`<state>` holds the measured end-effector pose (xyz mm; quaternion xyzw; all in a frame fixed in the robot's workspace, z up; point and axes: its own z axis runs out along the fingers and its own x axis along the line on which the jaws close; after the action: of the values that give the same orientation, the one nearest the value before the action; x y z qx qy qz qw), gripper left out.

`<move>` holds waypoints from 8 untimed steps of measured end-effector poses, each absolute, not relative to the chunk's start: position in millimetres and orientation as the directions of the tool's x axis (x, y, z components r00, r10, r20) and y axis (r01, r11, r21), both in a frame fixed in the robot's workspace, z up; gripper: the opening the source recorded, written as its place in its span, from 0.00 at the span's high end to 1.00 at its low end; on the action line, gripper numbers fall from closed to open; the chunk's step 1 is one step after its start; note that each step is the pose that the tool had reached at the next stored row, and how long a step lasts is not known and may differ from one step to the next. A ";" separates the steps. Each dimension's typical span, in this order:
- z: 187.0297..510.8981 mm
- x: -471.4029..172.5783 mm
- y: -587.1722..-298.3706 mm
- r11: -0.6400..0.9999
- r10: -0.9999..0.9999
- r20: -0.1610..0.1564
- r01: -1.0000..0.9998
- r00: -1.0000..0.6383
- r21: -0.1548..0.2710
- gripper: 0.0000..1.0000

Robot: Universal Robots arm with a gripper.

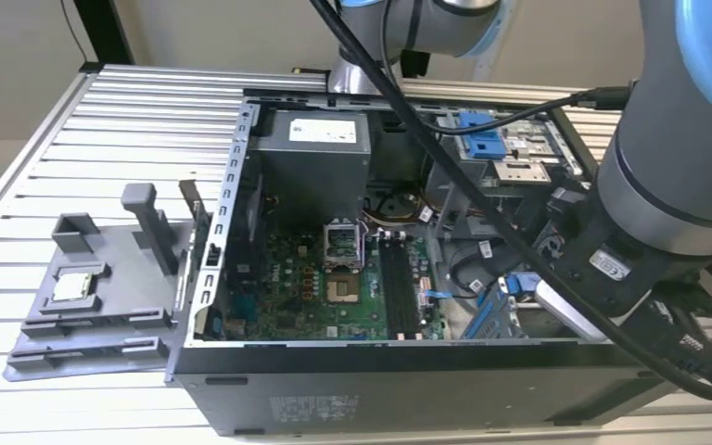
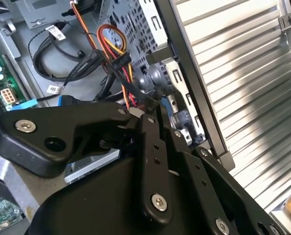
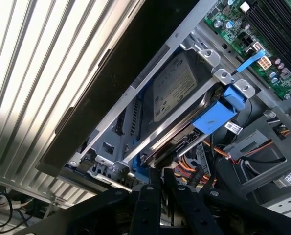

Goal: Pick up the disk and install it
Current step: 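Insert the second disk wire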

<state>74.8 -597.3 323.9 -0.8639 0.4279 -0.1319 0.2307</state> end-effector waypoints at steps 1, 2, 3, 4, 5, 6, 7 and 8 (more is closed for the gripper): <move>324.0 73.5 -597.3 -0.525 -0.802 0.029 -0.680 0.597 -0.512 1.00; 324.8 72.6 -597.3 -0.523 -0.803 0.029 -0.681 0.595 -0.512 1.00; 326.4 72.2 -597.3 -0.521 -0.804 0.028 -0.682 0.593 -0.513 1.00; 328.9 71.9 -597.3 -0.520 -0.805 0.027 -0.683 0.593 -0.513 1.00; 332.5 71.6 -597.3 -0.519 -0.805 0.027 -0.683 0.592 -0.514 1.00; 336.1 71.6 -597.3 -0.519 -0.806 0.027 -0.683 0.592 -0.514 1.00; 339.3 71.3 -597.4 -0.517 -0.807 0.026 -0.684 0.590 -0.514 1.00; 341.2 71.1 -597.5 -0.514 -0.809 0.026 -0.687 0.587 -0.514 1.00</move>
<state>71.1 -597.5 341.2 -0.8599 0.4349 -0.1326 0.2319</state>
